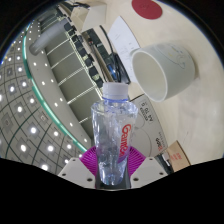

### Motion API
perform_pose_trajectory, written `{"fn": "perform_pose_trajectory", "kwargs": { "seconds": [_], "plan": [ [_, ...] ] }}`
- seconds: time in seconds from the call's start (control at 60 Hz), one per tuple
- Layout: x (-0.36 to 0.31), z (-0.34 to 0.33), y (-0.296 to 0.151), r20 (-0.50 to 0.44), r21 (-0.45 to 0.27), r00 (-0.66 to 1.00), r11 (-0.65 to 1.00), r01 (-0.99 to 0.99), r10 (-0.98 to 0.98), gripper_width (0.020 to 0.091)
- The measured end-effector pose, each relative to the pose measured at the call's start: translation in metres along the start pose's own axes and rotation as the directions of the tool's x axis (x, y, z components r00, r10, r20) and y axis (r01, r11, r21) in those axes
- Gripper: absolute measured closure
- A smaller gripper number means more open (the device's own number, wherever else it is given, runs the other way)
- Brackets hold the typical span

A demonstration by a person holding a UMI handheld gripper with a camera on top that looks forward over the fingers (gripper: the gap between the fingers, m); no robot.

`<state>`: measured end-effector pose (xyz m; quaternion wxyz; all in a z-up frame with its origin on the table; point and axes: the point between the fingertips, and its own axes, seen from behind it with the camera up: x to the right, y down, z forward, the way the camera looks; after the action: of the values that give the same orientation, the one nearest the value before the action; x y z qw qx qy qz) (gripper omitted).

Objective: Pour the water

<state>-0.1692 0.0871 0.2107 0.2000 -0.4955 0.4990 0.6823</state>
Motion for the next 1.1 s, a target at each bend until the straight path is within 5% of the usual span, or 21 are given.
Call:
{"fn": "perform_pose_trajectory", "kwargs": {
  "seconds": [0.233,0.4,0.567,0.8,0.95,1.1],
  "plan": [
    [-0.069,-0.01,0.001,-0.043,-0.034,0.847,0.848,0.528,-0.53,0.0756],
    [-0.148,-0.038,-0.035,-0.09,0.024,0.515,0.515,0.857,-0.852,0.0755],
    [-0.188,-0.075,-0.099,-0.246,0.011,0.117,0.118,0.993,-0.962,0.0756],
    [-0.145,-0.112,-0.202,-0.425,-0.218,-0.368,-0.301,0.928,-0.827,0.0758],
    [-0.078,-0.12,-0.251,-0.405,-0.346,-0.49,-0.366,0.864,-0.772,0.0757],
    [-0.027,-0.122,-0.279,-0.396,-0.399,-0.492,-0.338,0.852,-0.775,0.0754]
  ]
}}
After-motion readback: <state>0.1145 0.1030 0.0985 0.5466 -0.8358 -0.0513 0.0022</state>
